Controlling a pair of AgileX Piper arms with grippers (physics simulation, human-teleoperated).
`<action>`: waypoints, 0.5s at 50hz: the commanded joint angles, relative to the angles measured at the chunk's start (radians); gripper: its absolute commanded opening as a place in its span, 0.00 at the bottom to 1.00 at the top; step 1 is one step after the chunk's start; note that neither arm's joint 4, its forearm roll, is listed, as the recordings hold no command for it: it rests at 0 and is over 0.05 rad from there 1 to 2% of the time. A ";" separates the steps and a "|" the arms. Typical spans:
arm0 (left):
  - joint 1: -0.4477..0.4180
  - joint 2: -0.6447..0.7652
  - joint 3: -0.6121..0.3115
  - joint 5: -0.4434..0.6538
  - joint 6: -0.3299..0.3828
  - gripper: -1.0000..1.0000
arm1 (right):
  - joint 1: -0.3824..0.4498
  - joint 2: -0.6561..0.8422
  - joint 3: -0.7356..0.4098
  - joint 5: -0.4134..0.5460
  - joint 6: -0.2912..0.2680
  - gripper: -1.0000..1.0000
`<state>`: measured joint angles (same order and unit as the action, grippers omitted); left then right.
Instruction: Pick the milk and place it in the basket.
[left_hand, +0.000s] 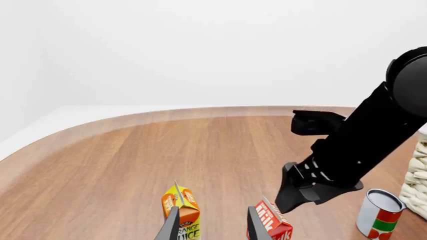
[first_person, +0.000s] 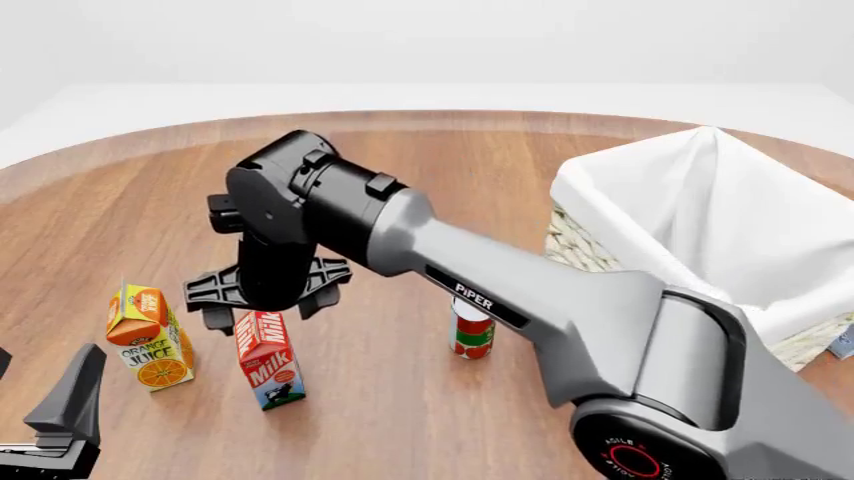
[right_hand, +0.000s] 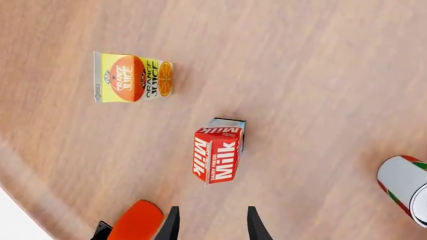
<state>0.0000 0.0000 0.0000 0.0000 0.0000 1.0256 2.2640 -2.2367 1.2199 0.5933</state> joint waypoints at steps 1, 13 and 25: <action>0.000 0.000 0.000 0.000 0.000 1.00 | -0.011 0.023 -0.026 0.000 -0.016 1.00; 0.000 0.000 0.000 0.000 0.000 1.00 | -0.012 0.044 -0.050 0.000 -0.022 1.00; 0.000 0.000 0.000 0.000 0.000 1.00 | -0.012 0.066 -0.071 0.000 -0.029 1.00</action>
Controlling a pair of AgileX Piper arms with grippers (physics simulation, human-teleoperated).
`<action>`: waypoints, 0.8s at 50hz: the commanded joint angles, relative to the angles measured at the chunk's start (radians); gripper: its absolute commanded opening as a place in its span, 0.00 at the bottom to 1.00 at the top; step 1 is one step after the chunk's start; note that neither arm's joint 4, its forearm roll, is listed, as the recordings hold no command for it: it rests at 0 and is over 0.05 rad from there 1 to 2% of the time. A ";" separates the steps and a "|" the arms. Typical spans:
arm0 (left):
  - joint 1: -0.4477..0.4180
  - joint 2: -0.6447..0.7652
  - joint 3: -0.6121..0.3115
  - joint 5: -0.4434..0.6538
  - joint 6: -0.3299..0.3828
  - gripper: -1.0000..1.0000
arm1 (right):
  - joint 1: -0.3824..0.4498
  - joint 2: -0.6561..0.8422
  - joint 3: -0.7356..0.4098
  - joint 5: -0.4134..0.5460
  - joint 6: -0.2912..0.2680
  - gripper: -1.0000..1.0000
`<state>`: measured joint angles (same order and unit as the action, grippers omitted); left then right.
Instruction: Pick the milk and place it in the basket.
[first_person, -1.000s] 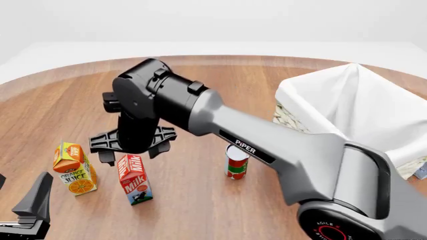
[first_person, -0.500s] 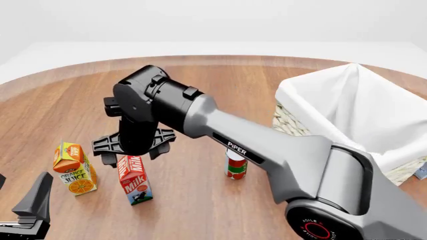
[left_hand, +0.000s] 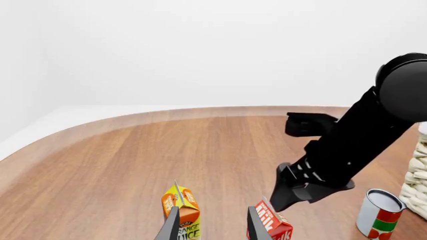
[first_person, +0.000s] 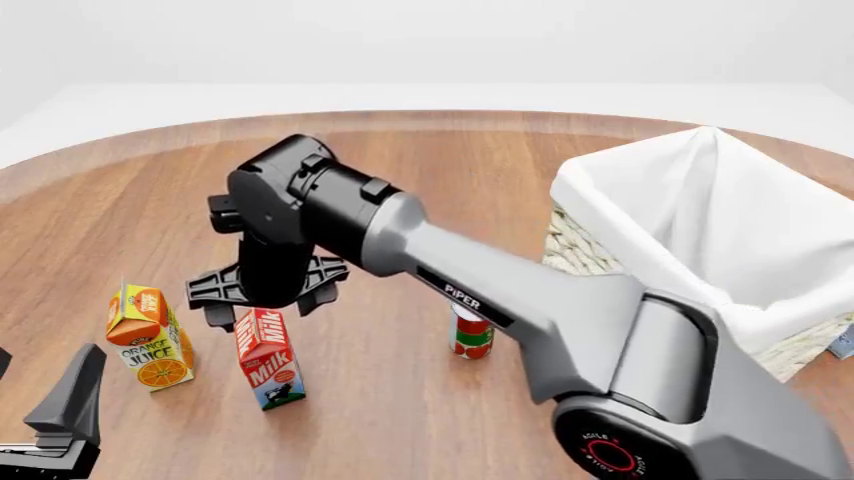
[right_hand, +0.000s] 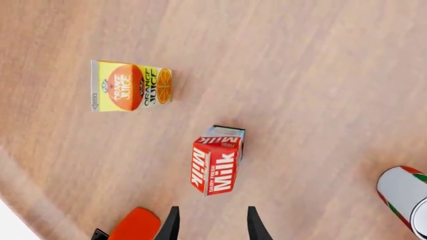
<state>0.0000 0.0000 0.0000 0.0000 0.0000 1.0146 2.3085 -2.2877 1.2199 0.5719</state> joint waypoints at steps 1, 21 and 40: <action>0.000 0.000 0.000 0.000 0.000 1.00 | 0.002 0.026 -0.023 0.000 -0.005 1.00; 0.000 0.000 0.000 0.000 0.000 1.00 | 0.006 0.072 -0.055 0.000 -0.007 1.00; 0.000 0.000 0.000 0.000 0.000 1.00 | 0.014 0.121 -0.091 0.000 -0.012 1.00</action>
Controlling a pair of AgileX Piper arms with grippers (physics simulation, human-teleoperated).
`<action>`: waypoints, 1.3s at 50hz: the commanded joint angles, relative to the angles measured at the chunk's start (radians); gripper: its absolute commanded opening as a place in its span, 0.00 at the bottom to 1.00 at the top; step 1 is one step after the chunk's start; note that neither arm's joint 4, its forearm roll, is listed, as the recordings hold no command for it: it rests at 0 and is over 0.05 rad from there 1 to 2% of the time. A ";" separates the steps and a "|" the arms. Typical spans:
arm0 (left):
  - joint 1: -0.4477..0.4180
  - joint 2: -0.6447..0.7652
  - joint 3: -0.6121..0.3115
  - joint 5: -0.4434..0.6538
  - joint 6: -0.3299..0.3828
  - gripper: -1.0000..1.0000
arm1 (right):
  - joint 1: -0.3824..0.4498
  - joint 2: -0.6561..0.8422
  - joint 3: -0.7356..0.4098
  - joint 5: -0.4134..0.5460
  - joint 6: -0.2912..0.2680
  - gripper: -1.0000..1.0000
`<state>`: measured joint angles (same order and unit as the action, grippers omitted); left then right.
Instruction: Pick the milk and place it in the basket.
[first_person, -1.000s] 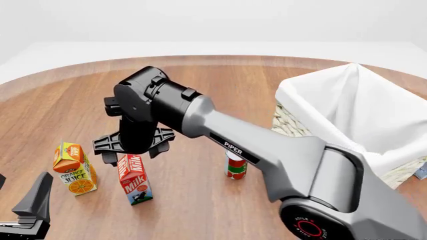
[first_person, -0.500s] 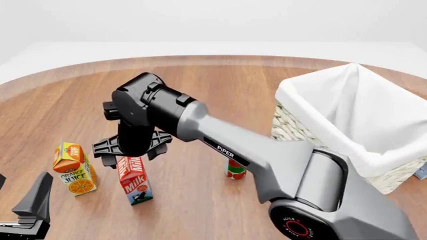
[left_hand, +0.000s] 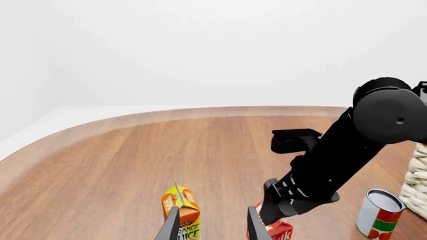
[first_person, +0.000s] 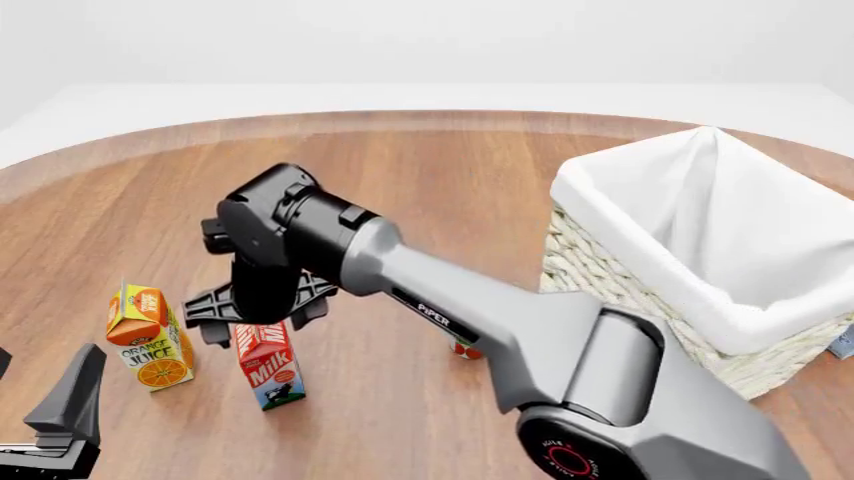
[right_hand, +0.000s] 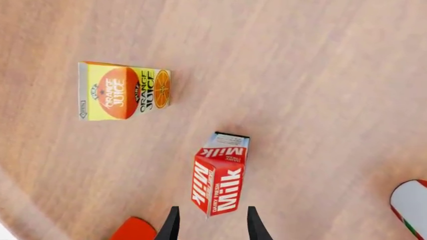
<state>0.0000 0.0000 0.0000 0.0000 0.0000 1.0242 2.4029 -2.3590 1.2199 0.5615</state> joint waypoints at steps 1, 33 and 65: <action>0.000 0.000 0.000 0.000 0.000 1.00 | 0.004 0.028 -0.021 0.000 -0.002 1.00; 0.000 0.000 0.000 0.000 0.000 1.00 | 0.009 0.073 -0.043 0.000 -0.002 1.00; 0.000 0.000 0.000 0.000 0.000 1.00 | -0.008 0.125 -0.076 0.000 -0.009 1.00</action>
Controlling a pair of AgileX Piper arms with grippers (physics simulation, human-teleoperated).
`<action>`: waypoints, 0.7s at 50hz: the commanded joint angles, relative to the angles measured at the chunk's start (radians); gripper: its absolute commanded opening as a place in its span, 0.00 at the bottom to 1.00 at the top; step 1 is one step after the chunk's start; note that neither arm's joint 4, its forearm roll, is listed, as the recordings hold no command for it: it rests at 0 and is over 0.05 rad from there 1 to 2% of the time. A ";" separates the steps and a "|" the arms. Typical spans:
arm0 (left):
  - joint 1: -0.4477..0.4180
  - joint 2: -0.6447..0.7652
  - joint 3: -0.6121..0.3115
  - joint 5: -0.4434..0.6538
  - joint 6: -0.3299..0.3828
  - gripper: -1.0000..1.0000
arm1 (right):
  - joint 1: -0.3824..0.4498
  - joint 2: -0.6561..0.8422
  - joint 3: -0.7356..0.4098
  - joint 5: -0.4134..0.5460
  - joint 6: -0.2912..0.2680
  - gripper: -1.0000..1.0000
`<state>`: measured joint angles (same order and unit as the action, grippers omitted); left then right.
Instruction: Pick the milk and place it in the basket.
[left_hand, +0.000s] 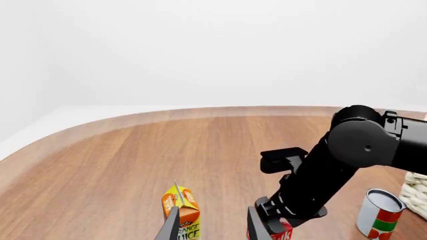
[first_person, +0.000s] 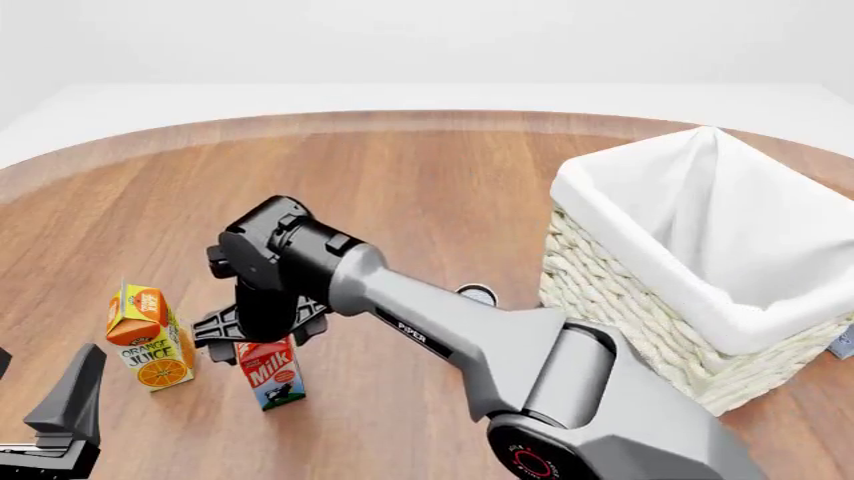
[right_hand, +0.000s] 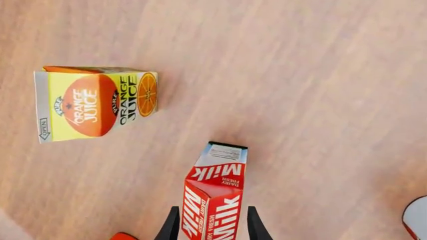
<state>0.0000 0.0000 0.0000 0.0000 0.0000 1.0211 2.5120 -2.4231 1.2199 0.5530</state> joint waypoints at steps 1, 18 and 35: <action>0.000 0.000 0.000 0.000 0.000 1.00 | -0.006 0.017 -0.013 0.000 -0.002 1.00; 0.000 0.000 0.000 0.000 0.000 1.00 | -0.005 0.047 -0.049 0.000 0.008 1.00; 0.000 0.000 0.000 0.000 0.000 1.00 | -0.009 0.080 -0.078 0.000 0.019 1.00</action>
<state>0.0000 0.0000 0.0000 0.0000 0.0000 1.0153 2.5724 -2.4854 1.2197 0.5657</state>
